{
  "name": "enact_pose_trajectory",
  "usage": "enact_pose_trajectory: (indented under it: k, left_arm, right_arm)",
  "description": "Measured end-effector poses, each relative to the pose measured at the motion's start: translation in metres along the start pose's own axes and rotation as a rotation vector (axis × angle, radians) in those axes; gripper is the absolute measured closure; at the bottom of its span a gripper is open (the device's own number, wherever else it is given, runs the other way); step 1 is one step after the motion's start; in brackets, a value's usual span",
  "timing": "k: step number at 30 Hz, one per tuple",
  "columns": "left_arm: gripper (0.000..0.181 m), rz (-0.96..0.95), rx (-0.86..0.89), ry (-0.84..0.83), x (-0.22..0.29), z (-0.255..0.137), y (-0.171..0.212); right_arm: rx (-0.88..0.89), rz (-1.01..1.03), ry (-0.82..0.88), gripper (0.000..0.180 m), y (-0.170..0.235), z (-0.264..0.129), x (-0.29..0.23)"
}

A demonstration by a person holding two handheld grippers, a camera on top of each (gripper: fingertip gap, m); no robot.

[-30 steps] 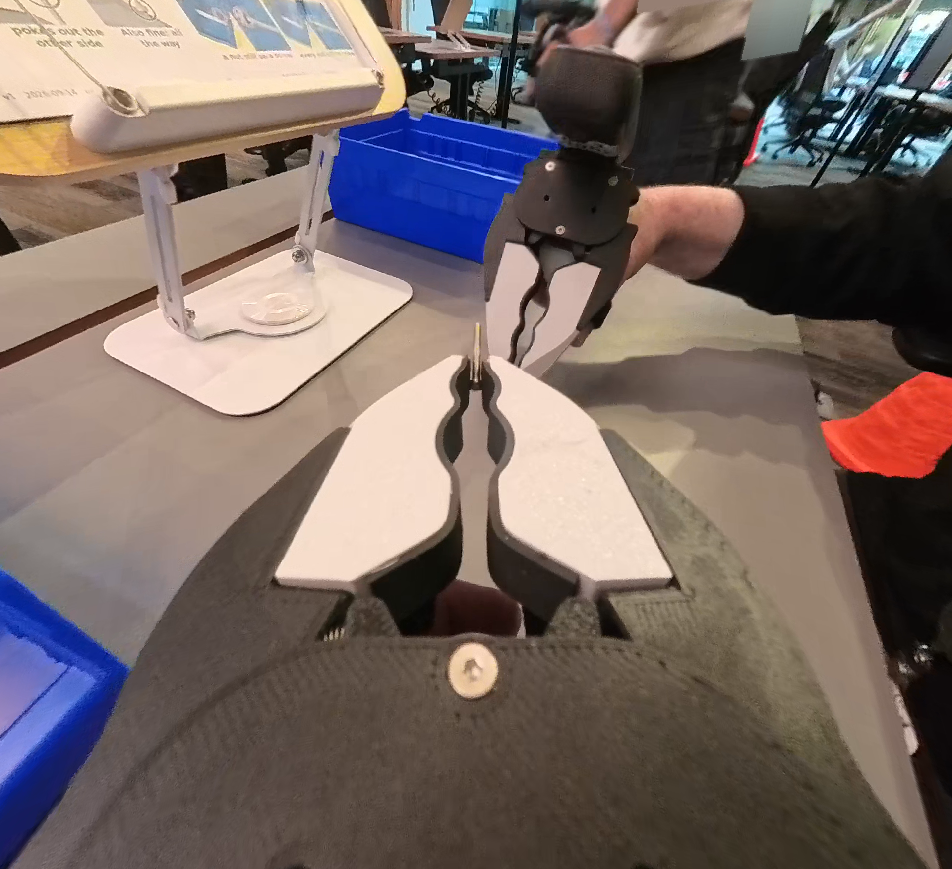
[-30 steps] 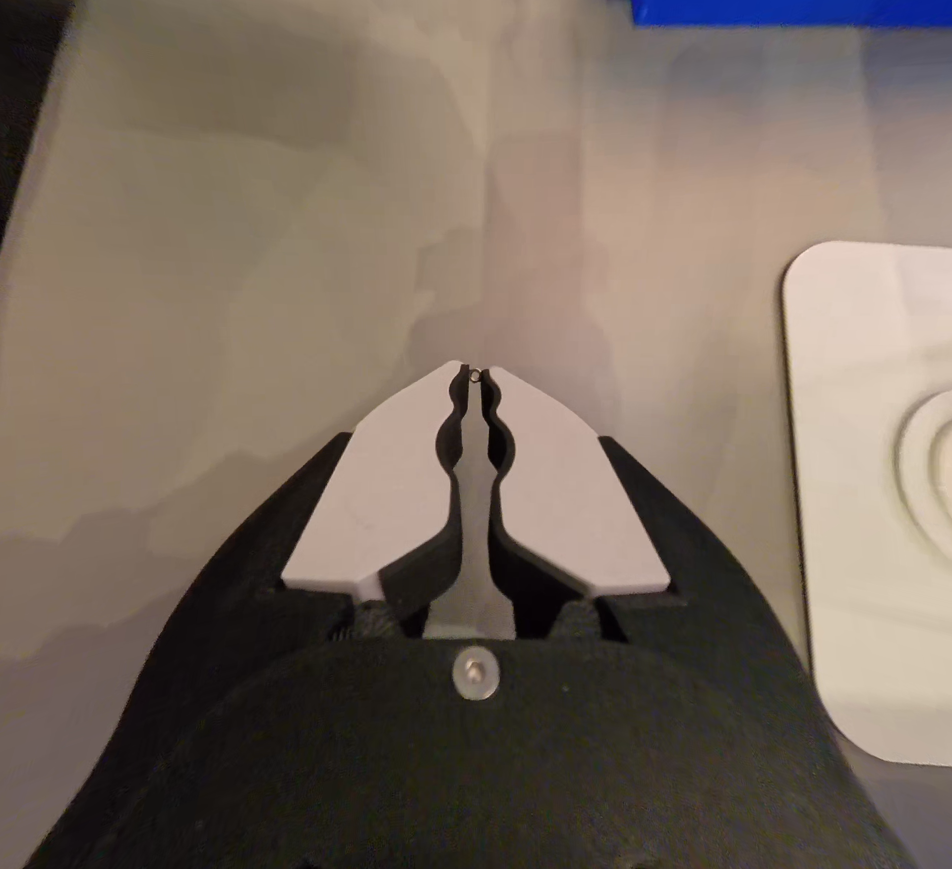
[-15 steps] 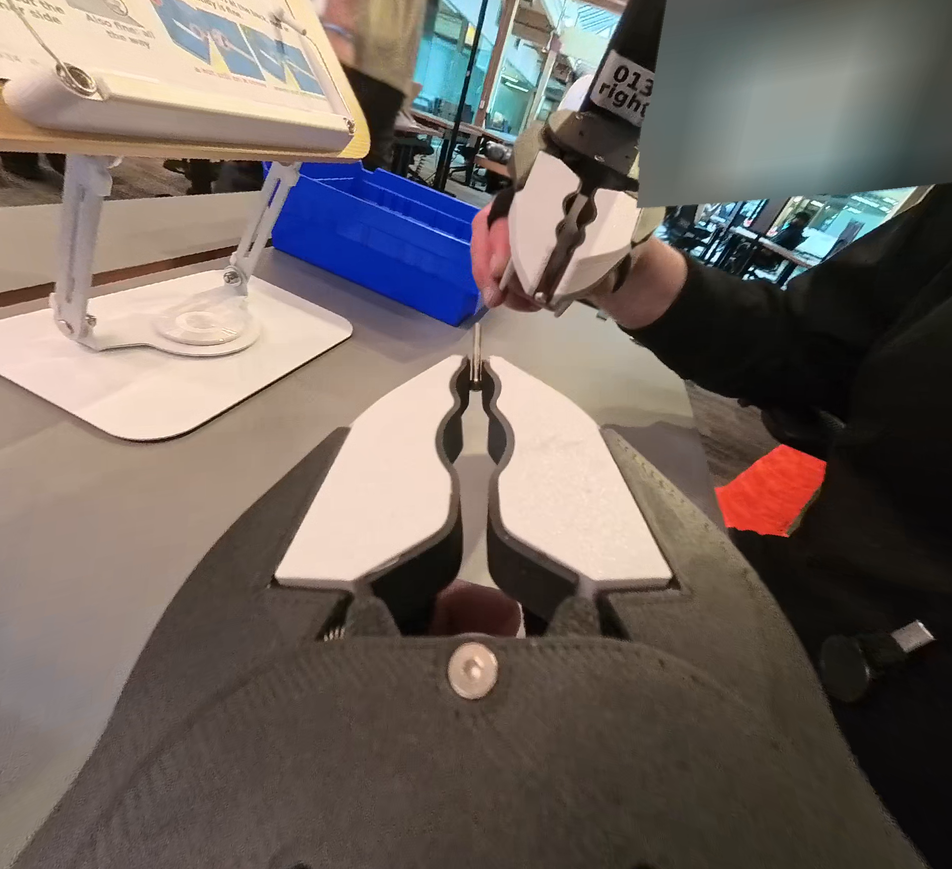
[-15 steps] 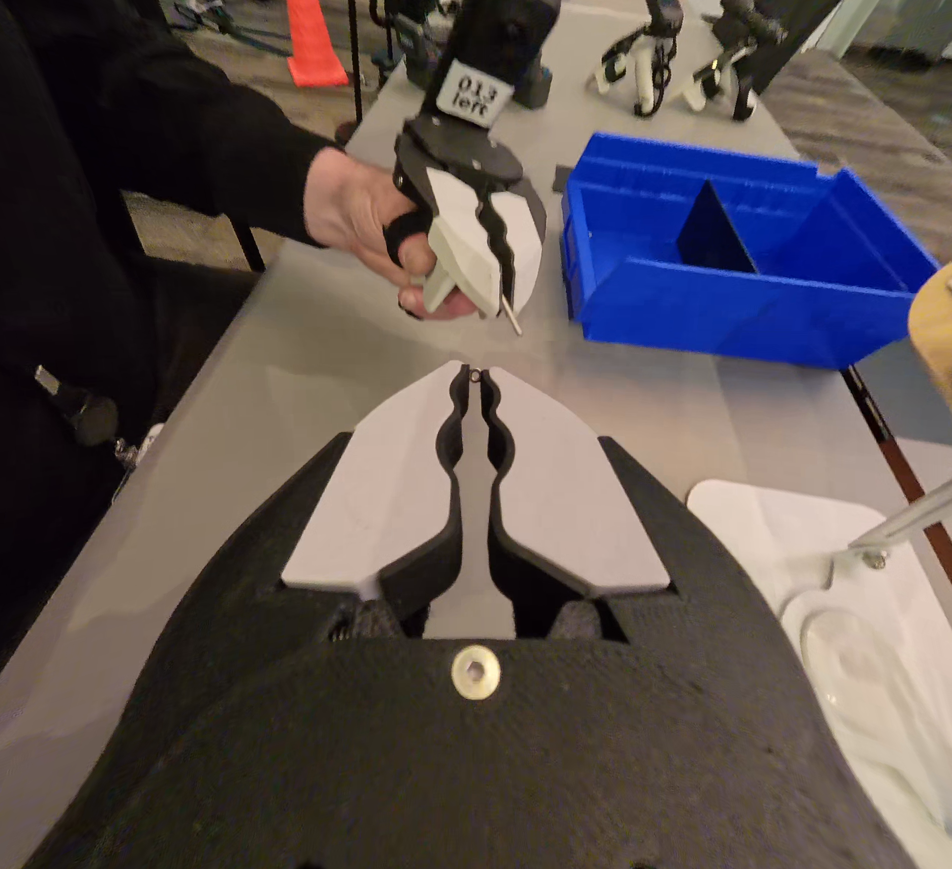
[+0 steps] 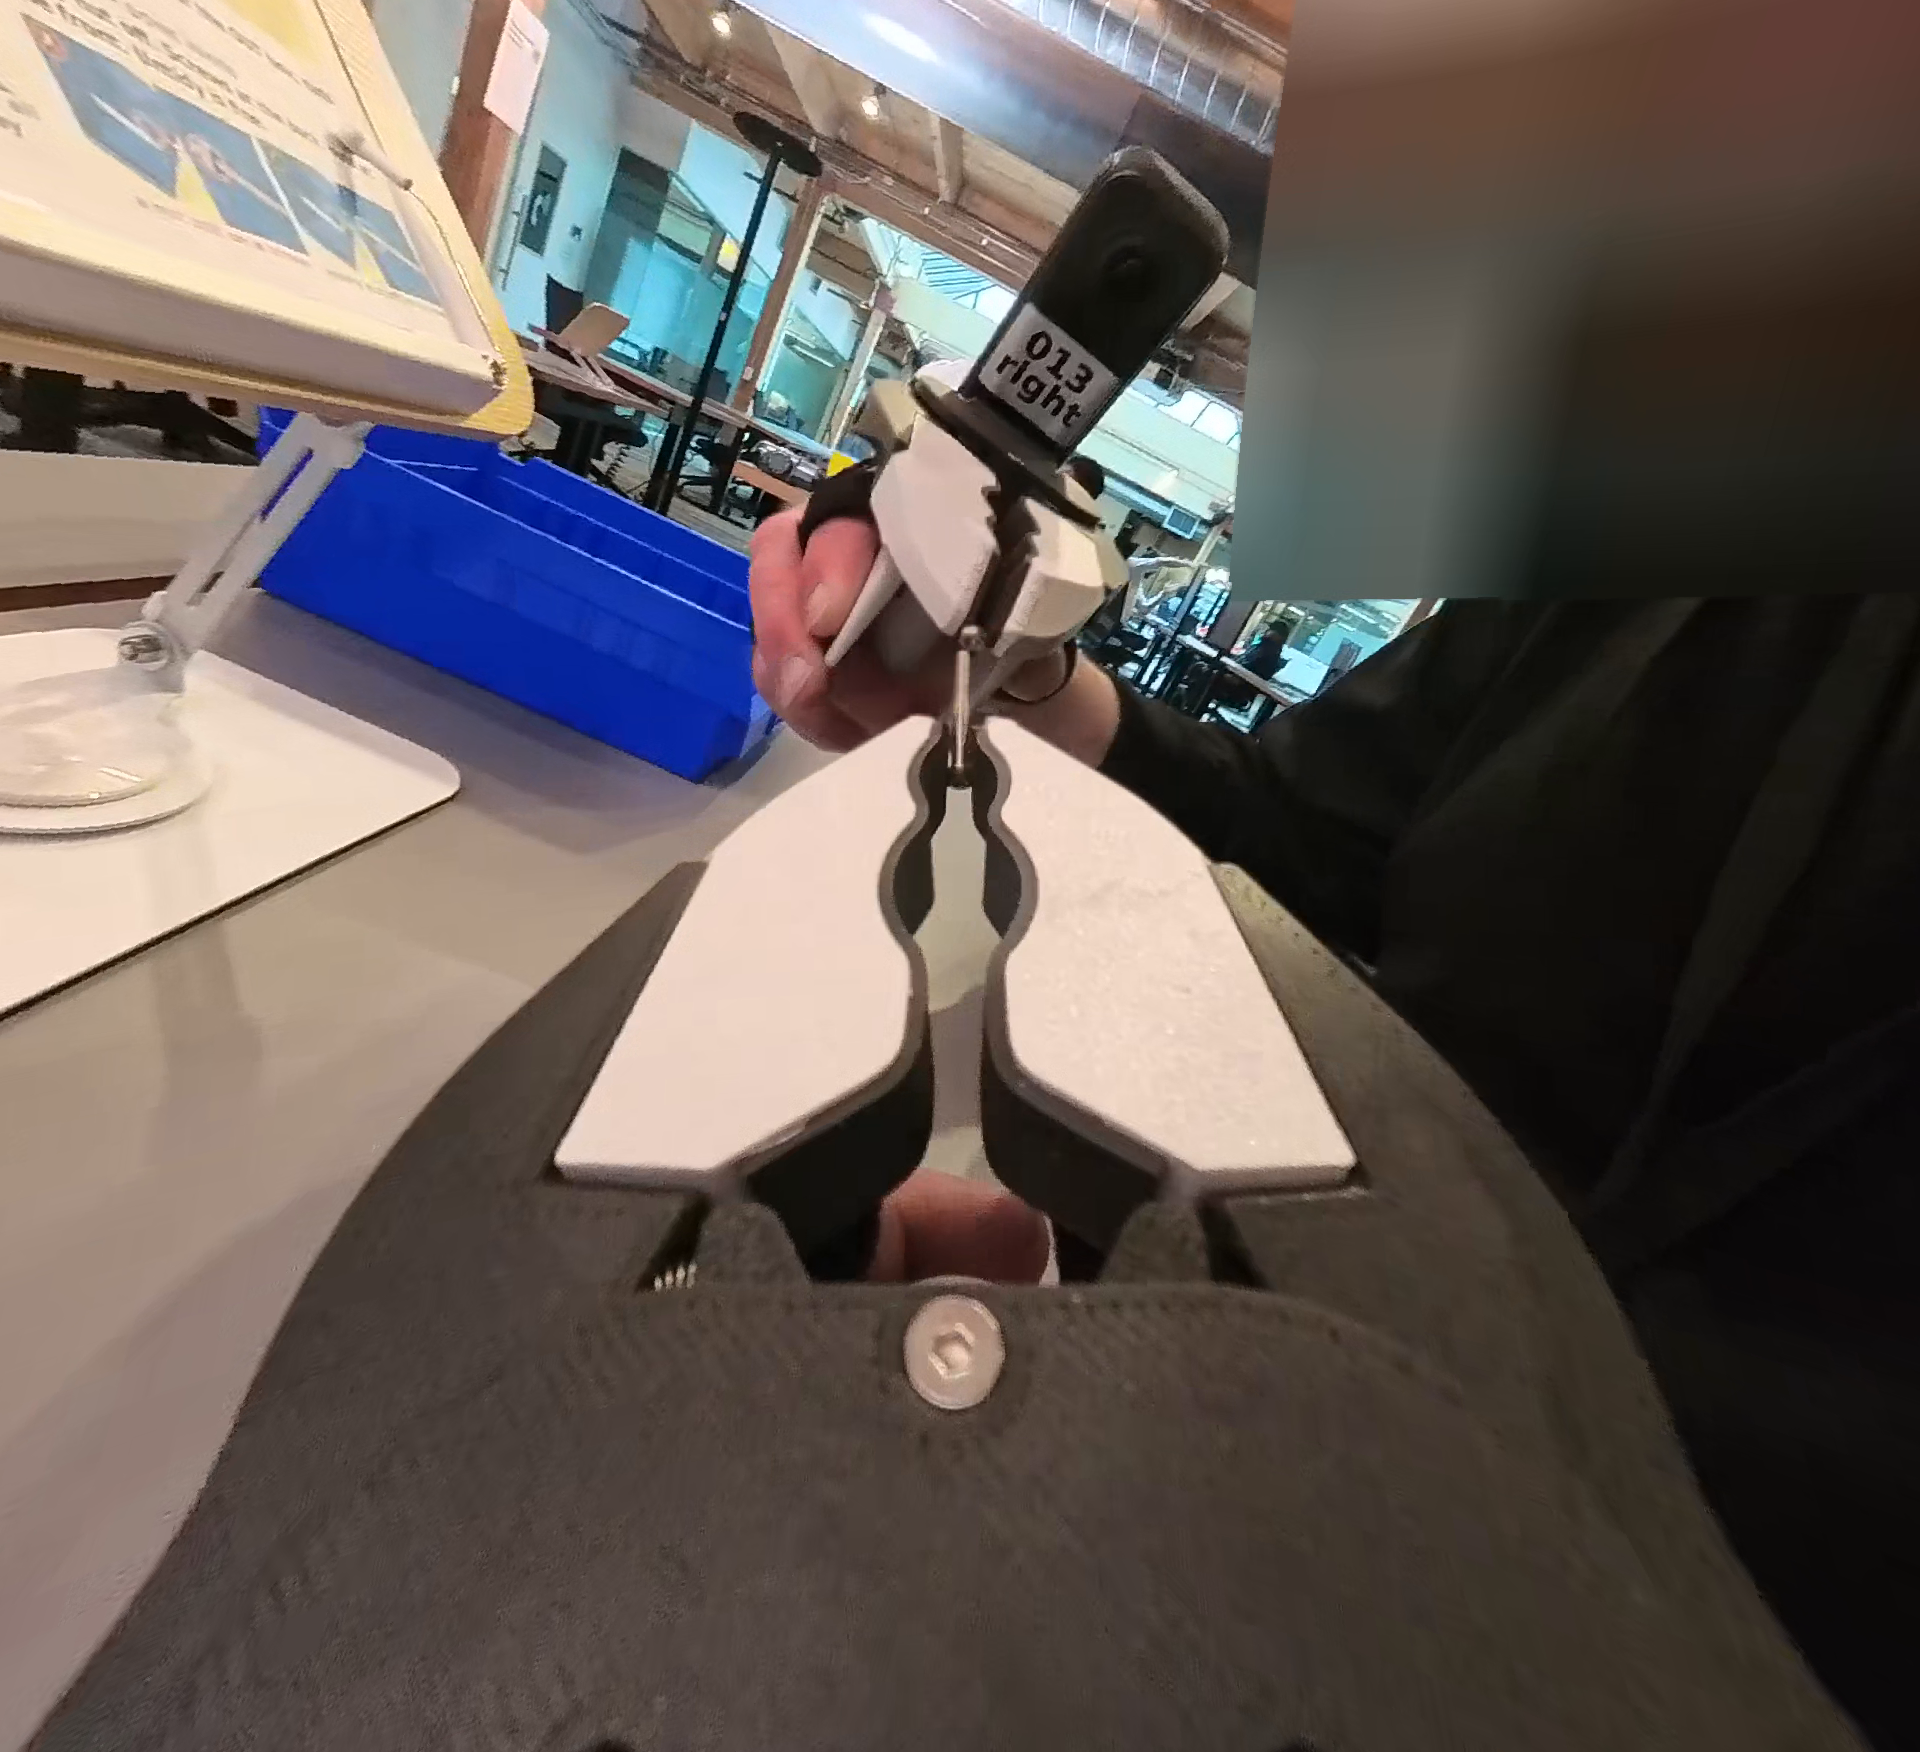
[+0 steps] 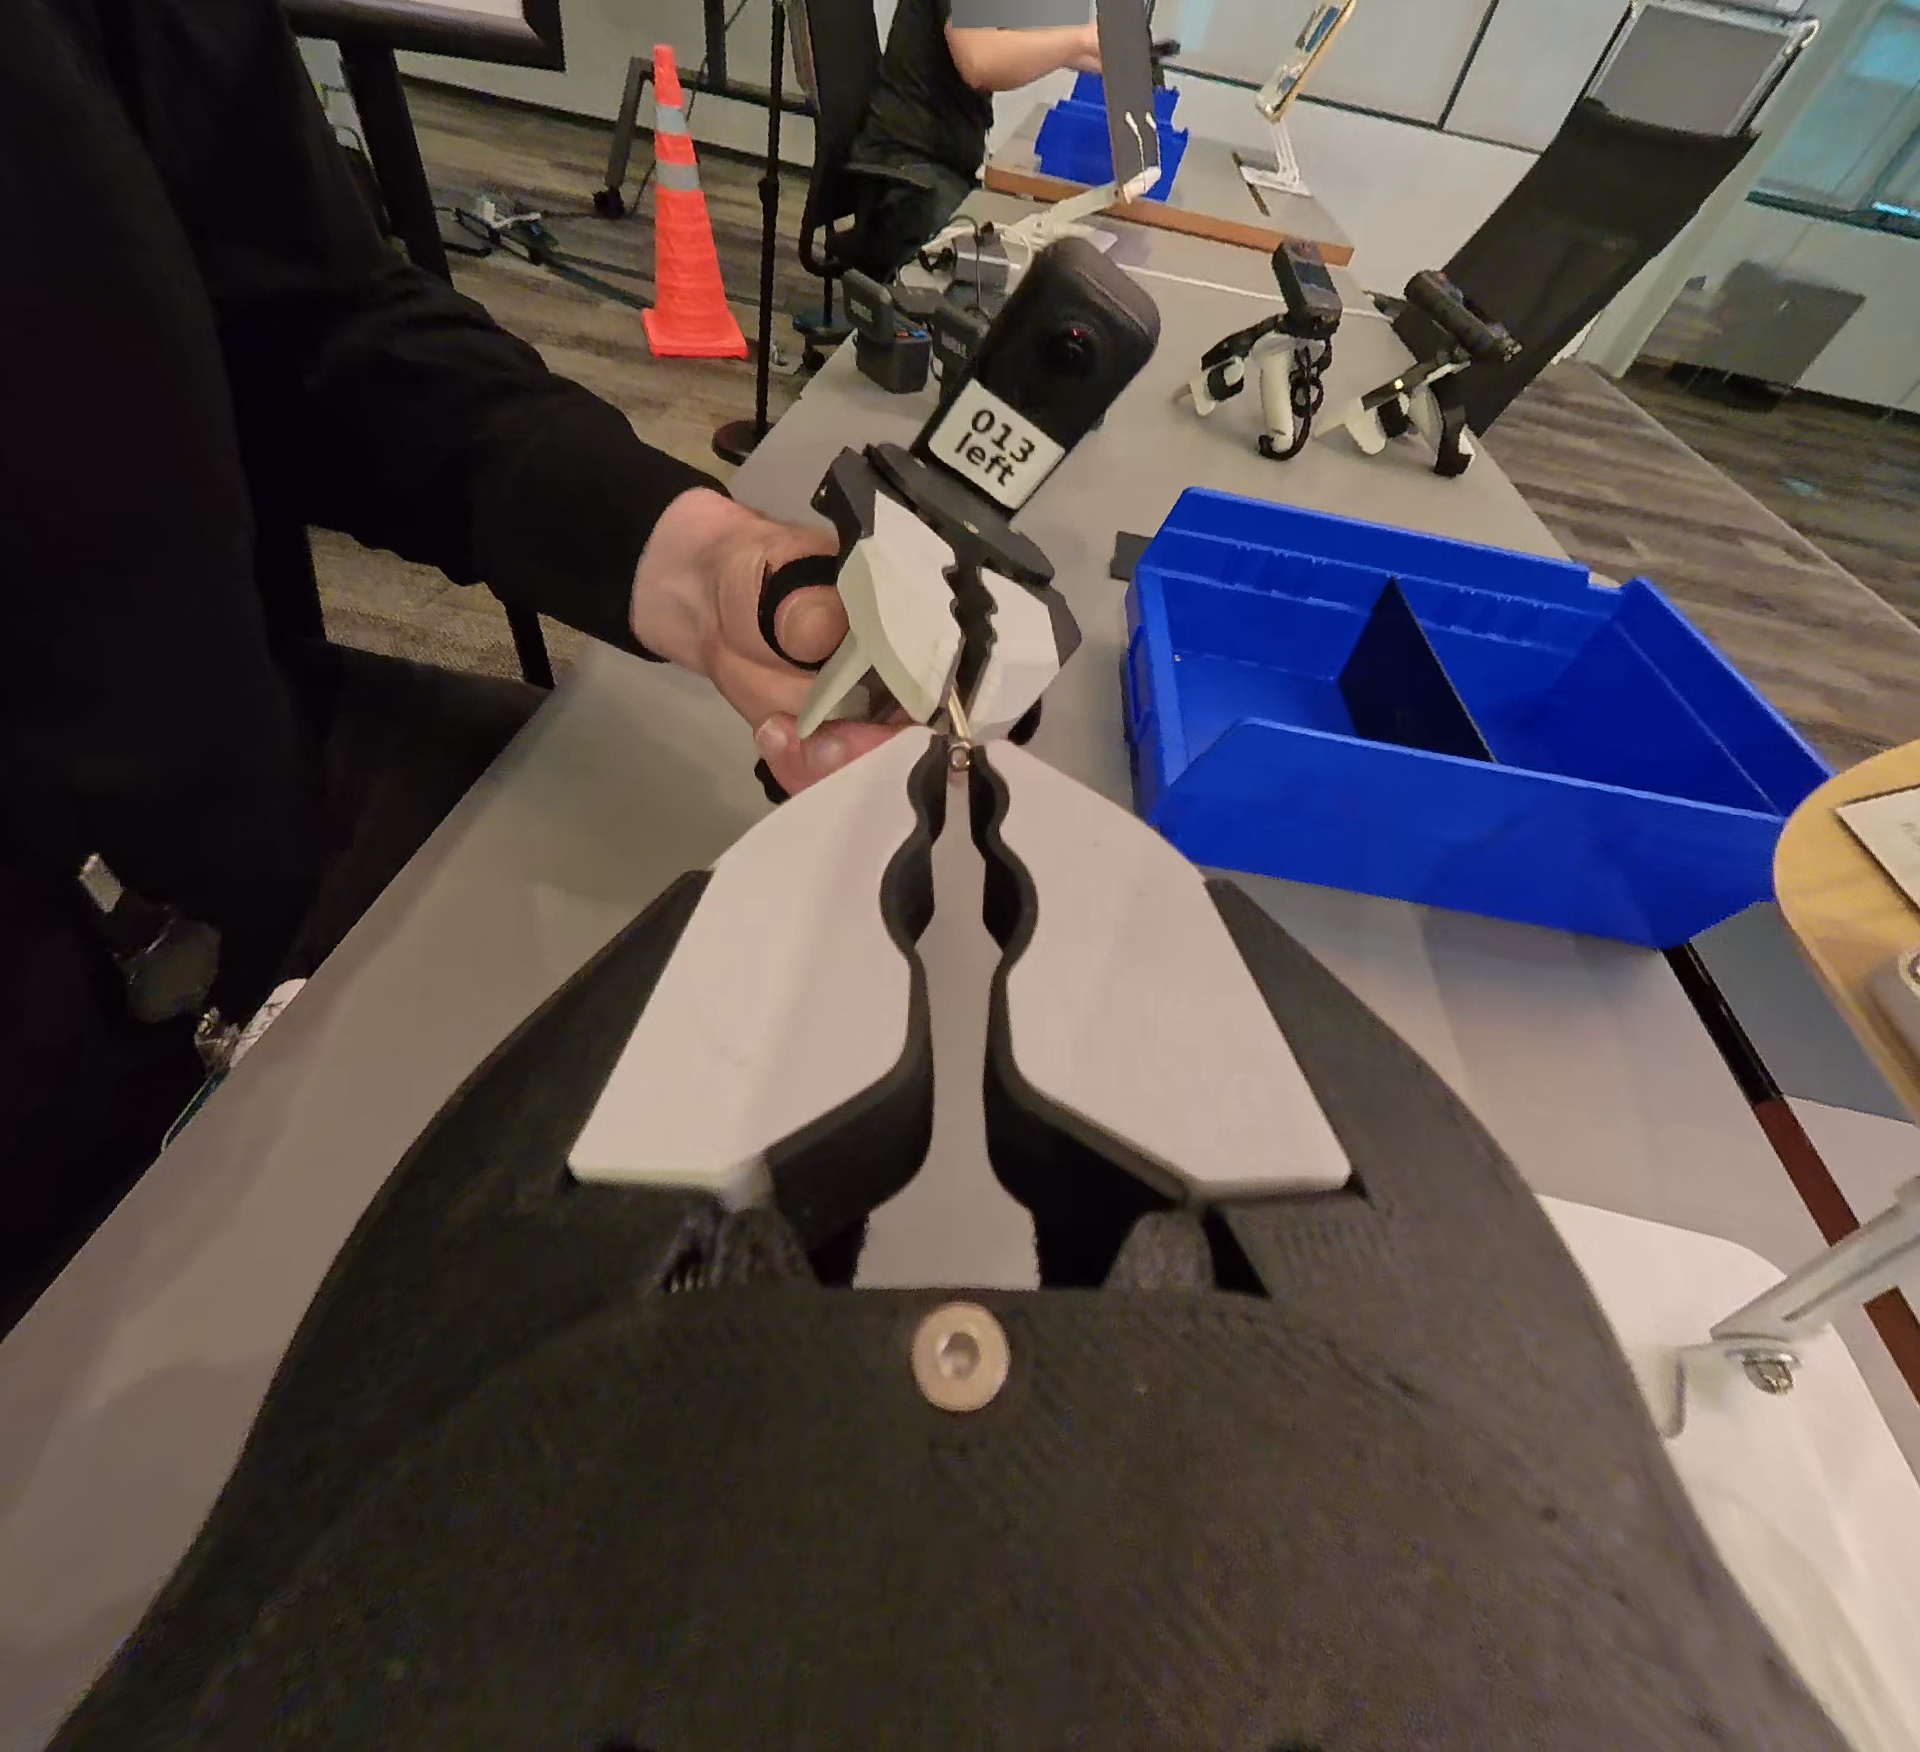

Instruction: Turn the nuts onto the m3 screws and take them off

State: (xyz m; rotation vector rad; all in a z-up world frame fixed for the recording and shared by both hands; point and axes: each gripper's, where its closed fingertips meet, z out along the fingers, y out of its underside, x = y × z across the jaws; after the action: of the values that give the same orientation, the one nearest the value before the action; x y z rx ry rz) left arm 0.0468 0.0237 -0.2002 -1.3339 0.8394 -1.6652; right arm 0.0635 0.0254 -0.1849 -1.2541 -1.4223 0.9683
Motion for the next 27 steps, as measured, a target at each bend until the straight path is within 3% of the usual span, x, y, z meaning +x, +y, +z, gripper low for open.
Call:
enact_pose_trajectory:
  k: [10,18,27]
  left_arm:
    - [0.178,-0.074,0.057,0.077,0.006,0.002,-0.004]
    - [0.178,-0.059,0.037,0.089,0.008,-0.018,-0.006]
    - [0.178,-0.052,-0.038,0.121,0.013,-0.013,0.009]
  right_arm:
    - [0.063,-0.013,-0.025,0.18,-0.007,-0.001,-0.005]
    - [0.007,0.043,-0.028,0.18,0.02,-0.008,-0.002]
    - [-0.102,0.046,0.007,0.18,0.051,-0.006,0.006]
